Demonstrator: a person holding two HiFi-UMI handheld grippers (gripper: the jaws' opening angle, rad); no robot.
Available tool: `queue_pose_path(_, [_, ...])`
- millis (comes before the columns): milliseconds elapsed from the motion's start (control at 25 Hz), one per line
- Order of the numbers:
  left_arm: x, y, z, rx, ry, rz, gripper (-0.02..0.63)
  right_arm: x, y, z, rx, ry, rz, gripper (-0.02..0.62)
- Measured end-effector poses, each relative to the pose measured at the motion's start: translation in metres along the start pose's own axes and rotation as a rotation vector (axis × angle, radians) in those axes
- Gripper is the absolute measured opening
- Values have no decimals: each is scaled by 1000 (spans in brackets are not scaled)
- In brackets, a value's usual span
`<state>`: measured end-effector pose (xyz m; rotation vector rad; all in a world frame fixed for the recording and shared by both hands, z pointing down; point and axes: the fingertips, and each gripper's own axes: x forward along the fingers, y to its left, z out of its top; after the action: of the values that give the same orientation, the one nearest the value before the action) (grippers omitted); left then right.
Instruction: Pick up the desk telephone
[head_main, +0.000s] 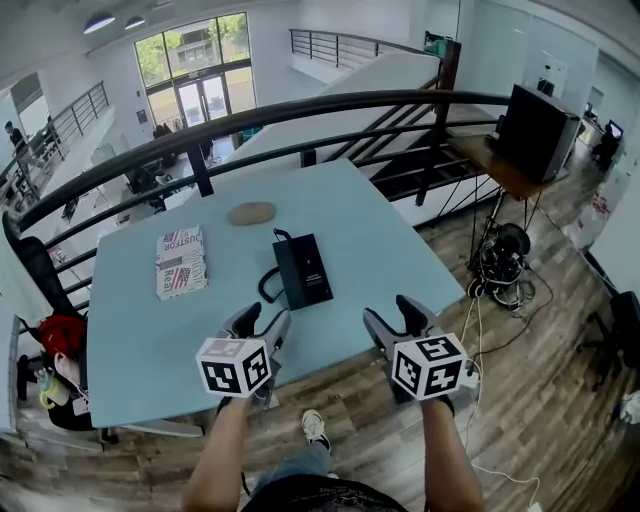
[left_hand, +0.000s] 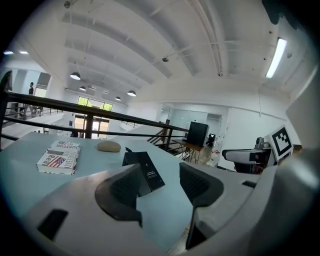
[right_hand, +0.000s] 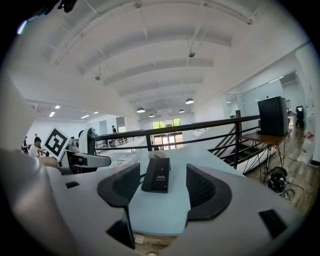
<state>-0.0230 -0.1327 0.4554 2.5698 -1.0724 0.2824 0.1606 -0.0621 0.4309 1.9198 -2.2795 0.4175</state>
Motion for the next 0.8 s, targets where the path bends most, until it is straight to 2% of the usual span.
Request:
queue_pose_path(400, [77, 57, 10, -76, 65, -1, 229, 102, -18, 15, -4, 80, 84, 264])
queue_pose_path(800, [144, 110, -8, -235, 178, -42, 230, 197, -22, 2, 17, 209, 188, 264])
